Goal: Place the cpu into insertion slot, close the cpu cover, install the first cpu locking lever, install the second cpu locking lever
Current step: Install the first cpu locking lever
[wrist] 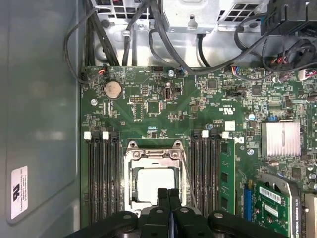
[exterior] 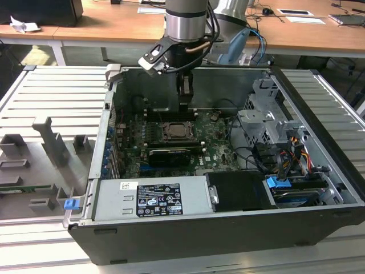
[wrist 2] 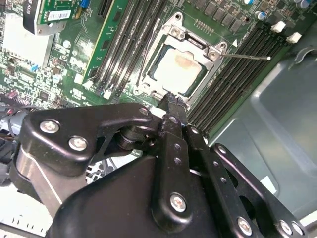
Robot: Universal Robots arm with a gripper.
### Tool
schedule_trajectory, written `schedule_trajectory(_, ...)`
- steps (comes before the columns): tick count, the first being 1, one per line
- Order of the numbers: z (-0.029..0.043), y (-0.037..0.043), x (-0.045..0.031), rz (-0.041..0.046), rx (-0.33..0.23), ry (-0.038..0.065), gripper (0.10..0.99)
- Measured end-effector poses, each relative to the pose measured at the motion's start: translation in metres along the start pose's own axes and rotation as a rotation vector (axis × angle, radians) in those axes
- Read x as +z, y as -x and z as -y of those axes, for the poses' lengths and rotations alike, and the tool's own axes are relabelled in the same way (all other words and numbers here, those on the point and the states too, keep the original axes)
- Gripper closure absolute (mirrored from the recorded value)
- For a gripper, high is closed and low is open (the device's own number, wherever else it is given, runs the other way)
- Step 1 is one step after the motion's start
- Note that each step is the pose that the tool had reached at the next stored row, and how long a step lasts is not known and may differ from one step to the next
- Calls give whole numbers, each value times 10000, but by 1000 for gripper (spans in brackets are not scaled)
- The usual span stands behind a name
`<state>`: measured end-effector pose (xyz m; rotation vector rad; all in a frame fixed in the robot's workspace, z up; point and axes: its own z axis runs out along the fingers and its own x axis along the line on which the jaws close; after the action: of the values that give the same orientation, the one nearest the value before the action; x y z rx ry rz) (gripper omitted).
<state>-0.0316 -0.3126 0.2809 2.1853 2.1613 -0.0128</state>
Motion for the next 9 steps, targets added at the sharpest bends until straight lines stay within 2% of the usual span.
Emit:
schedule_trajectory(2,0,0,0,-11,-198,11,976)
schedule_trajectory(5,0,0,0,-38,-1110,59,976)
schedule_trajectory(9,1,0,2,-47,-1343,62,976)
